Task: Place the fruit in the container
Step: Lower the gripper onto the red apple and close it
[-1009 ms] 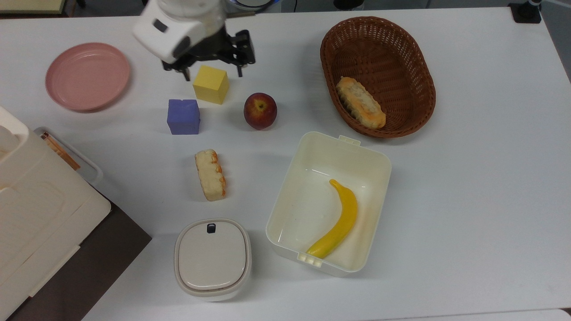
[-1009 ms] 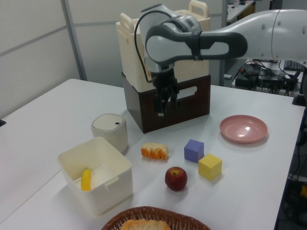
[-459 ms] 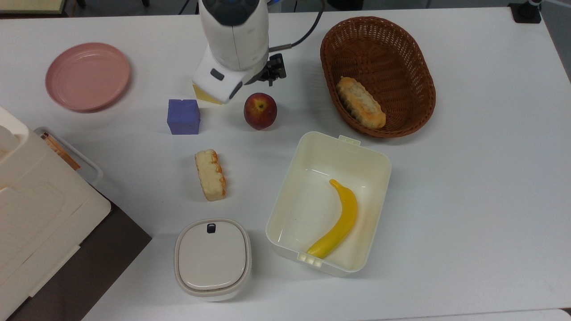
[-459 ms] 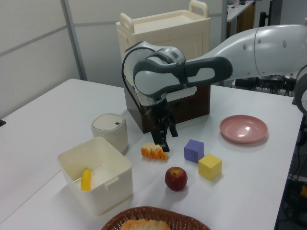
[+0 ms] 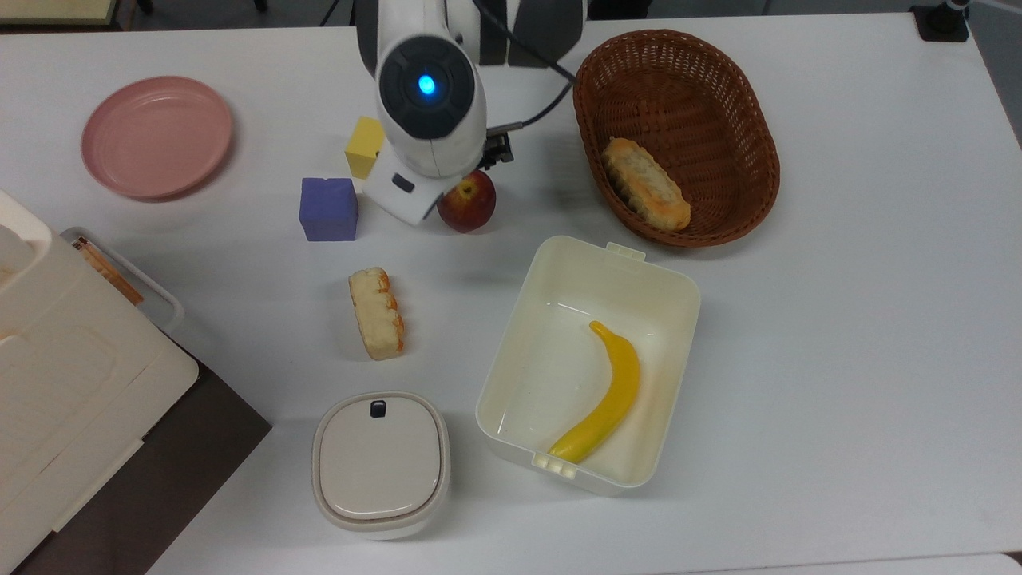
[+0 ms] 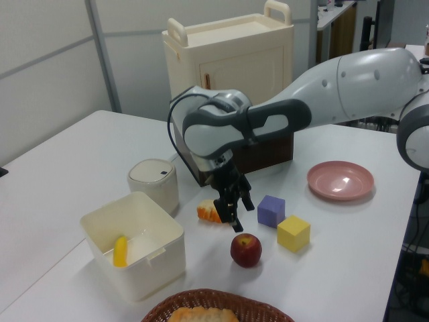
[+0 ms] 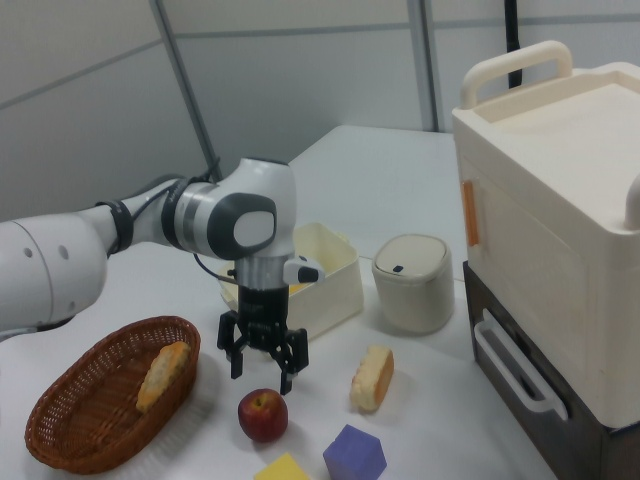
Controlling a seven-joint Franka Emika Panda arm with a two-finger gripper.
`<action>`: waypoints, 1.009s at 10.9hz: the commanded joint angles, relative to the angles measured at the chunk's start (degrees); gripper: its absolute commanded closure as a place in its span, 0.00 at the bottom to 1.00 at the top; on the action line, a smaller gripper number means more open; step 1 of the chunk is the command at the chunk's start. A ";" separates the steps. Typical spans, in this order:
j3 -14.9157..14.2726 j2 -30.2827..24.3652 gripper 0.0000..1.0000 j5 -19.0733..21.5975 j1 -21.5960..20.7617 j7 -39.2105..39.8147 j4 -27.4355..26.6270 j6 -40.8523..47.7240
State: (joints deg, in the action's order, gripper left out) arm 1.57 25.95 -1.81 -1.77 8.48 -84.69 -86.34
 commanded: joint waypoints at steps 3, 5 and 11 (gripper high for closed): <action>-0.69 2.70 0.00 -1.27 -3.24 -0.92 -2.32 0.30; -0.69 3.06 0.00 -1.71 -3.33 -1.09 -2.67 -0.14; -0.86 3.24 1.00 -4.70 -3.42 -3.03 -1.89 0.12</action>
State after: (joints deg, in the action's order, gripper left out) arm 1.46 30.71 -5.53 -4.37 6.49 -85.78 -86.30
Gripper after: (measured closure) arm 0.220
